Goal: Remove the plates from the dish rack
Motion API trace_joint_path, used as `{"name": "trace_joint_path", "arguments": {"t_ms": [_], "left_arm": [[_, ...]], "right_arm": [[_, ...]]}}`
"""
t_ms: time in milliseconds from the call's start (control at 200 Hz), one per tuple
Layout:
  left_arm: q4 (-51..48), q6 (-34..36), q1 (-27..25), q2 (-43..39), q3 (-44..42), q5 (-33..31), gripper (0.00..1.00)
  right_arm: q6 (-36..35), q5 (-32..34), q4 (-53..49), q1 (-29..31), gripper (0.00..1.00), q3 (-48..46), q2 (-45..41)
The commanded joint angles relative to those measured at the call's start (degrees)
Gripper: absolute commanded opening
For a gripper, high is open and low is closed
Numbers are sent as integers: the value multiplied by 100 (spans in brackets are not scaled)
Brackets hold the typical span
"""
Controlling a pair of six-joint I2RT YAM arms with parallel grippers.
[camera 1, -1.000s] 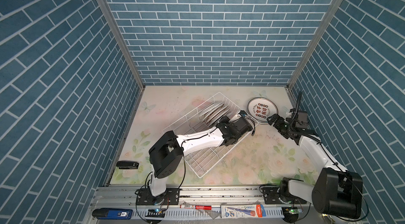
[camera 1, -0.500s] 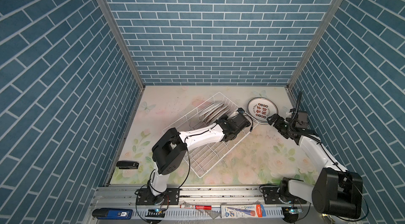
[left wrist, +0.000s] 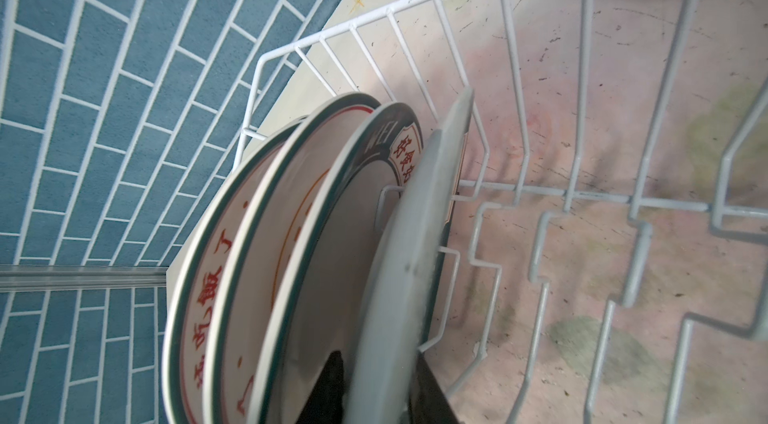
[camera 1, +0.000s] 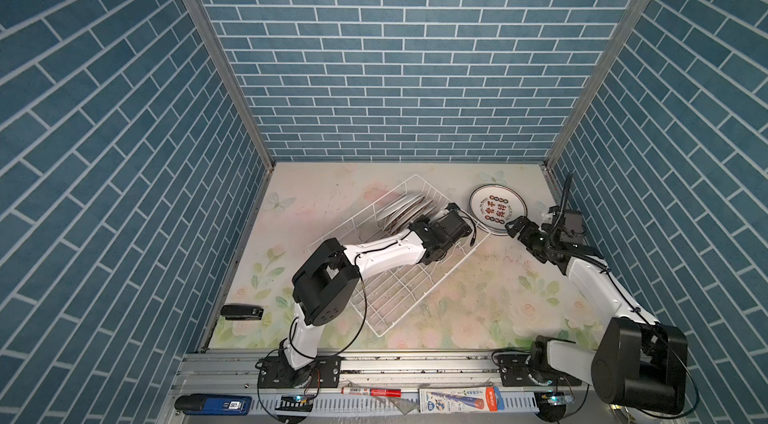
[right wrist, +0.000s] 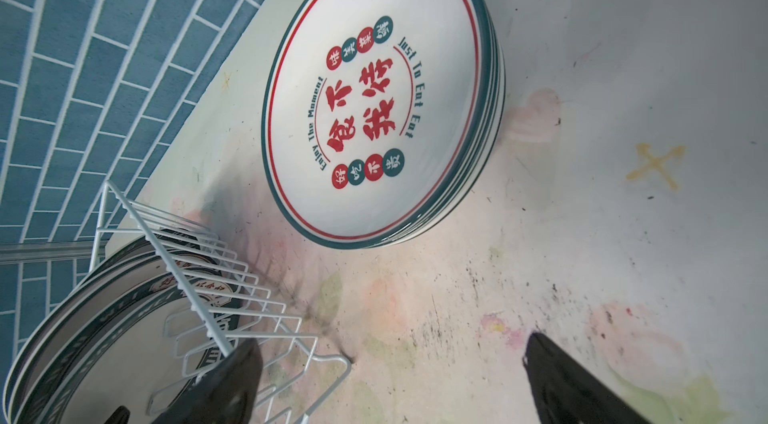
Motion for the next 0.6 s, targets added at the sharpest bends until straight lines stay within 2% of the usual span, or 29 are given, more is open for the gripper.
{"name": "trace_joint_path", "arguments": {"t_ms": [0, 315, 595], "left_arm": [[-132, 54, 10, 171, 84, 55, 23], [-244, 95, 10, 369, 218, 76, 7], [-340, 83, 9, 304, 304, -110, 0]], "right_arm": [[-215, -125, 75, -23, 99, -124, -58], [-215, -203, 111, -23, 99, -166, -78], [-216, -315, 187, -22, 99, -215, -23]]}}
